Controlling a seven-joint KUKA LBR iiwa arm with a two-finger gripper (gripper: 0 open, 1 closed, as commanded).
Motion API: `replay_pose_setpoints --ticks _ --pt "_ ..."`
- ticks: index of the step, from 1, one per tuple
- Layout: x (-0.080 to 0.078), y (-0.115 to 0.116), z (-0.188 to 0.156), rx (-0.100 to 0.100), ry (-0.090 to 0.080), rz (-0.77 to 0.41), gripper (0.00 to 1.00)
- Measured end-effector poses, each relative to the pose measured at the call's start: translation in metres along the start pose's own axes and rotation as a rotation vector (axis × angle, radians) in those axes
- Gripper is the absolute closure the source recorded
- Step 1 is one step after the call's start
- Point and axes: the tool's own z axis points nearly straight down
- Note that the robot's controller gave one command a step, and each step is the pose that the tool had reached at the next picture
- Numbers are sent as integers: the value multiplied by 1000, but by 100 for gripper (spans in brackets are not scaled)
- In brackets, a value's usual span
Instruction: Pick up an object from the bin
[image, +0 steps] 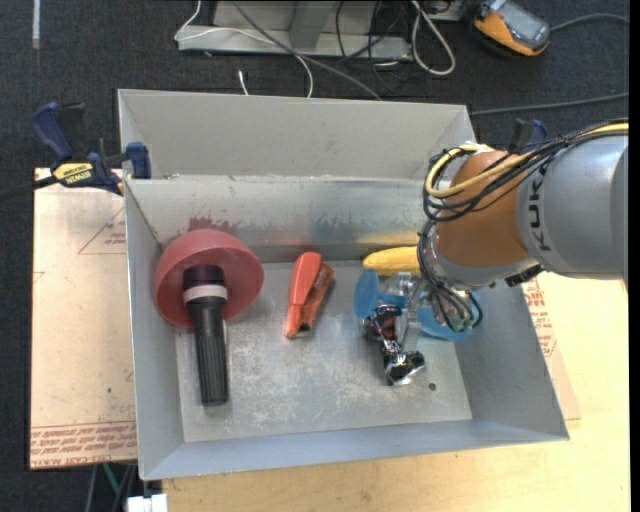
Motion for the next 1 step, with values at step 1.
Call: replay_pose_setpoints --ticks 1 --pt "-7 18 -80 -1 -11 -1 100"
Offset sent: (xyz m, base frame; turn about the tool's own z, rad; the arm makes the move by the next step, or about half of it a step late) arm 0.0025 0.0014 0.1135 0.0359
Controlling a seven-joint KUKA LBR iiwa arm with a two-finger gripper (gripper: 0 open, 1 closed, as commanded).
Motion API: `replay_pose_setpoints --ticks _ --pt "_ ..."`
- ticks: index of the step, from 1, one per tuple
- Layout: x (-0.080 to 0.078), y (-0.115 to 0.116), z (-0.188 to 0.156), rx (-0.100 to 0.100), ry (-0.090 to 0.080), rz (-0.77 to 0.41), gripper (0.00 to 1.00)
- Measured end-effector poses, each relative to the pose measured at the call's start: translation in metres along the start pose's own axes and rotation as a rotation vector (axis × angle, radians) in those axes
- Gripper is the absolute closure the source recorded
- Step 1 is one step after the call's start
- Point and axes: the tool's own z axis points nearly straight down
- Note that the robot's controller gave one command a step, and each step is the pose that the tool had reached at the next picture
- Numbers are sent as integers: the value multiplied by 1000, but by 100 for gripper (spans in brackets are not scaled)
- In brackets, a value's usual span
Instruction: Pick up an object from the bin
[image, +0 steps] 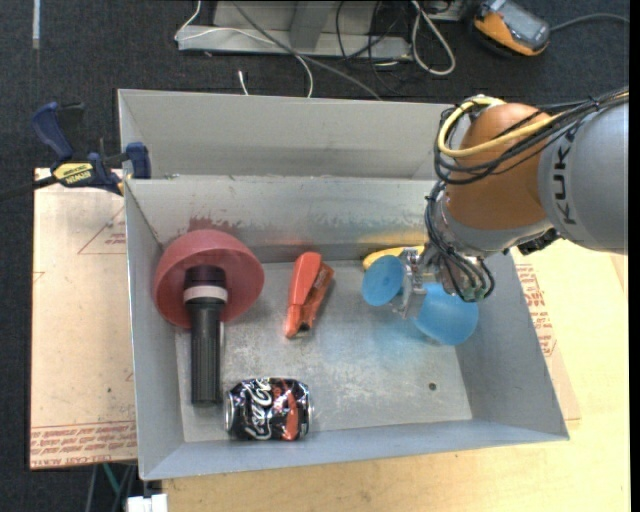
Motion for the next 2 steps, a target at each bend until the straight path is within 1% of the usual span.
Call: replay_pose_setpoints --ticks 1,2 --pt "1 -17 -36 1 7 37 100" --pt "-15 -4 84 -2 5 174 0"
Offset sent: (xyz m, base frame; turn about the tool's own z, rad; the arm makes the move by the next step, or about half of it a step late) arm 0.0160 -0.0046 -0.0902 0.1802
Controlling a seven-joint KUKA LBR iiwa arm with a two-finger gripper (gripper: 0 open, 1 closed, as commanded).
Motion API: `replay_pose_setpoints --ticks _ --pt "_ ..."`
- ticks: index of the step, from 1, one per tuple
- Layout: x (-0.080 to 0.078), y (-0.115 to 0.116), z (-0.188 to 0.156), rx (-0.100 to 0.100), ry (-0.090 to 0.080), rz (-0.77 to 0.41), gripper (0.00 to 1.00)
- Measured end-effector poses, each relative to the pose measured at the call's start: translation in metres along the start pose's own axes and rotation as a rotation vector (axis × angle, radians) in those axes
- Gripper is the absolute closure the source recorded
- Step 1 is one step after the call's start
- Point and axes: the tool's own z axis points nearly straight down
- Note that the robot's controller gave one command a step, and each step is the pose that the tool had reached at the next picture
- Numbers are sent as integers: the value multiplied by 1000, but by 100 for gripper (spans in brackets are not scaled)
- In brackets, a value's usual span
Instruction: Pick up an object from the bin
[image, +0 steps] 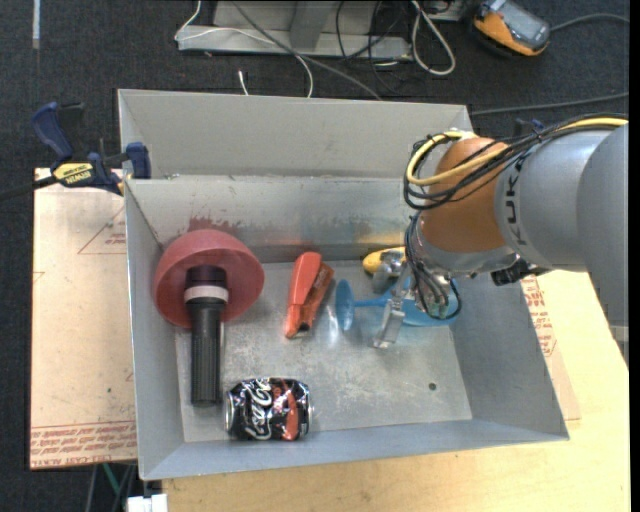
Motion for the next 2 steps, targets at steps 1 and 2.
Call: replay_pose_setpoints --ticks 1,2 --pt "2 1 9 1 8 5 0" --pt "3 -22 6 -3 6 -270 100"
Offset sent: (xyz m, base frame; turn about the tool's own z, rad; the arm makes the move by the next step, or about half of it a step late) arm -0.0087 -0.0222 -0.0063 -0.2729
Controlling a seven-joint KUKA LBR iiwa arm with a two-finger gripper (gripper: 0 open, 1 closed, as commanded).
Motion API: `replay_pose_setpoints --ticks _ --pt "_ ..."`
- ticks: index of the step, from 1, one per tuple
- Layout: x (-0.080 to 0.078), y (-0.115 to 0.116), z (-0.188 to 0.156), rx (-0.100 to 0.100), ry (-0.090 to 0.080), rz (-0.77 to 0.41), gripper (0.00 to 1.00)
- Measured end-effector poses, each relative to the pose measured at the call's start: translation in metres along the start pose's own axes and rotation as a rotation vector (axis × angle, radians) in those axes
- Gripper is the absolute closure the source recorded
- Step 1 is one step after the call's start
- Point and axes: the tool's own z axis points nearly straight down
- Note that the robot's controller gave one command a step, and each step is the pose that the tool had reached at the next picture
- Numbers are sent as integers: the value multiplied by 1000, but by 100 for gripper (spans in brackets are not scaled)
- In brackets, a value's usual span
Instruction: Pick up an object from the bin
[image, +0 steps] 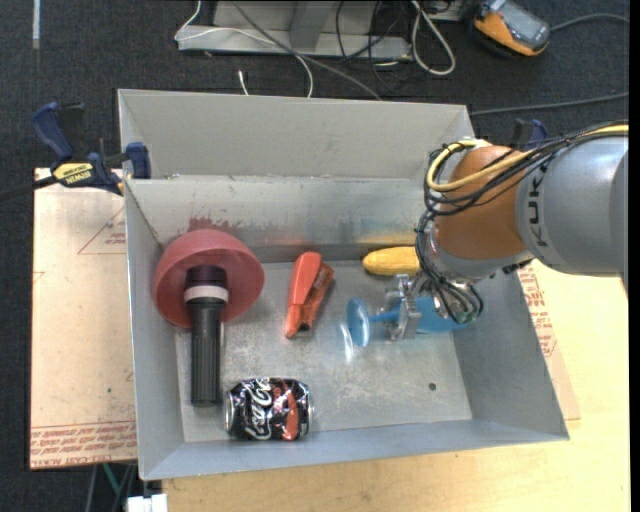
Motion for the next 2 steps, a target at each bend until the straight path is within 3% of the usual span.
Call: replay_pose_setpoints --ticks 1,2 --pt "0 0 0 0 0 0 100" --pt "11 -21 -102 -1 2 22 100"
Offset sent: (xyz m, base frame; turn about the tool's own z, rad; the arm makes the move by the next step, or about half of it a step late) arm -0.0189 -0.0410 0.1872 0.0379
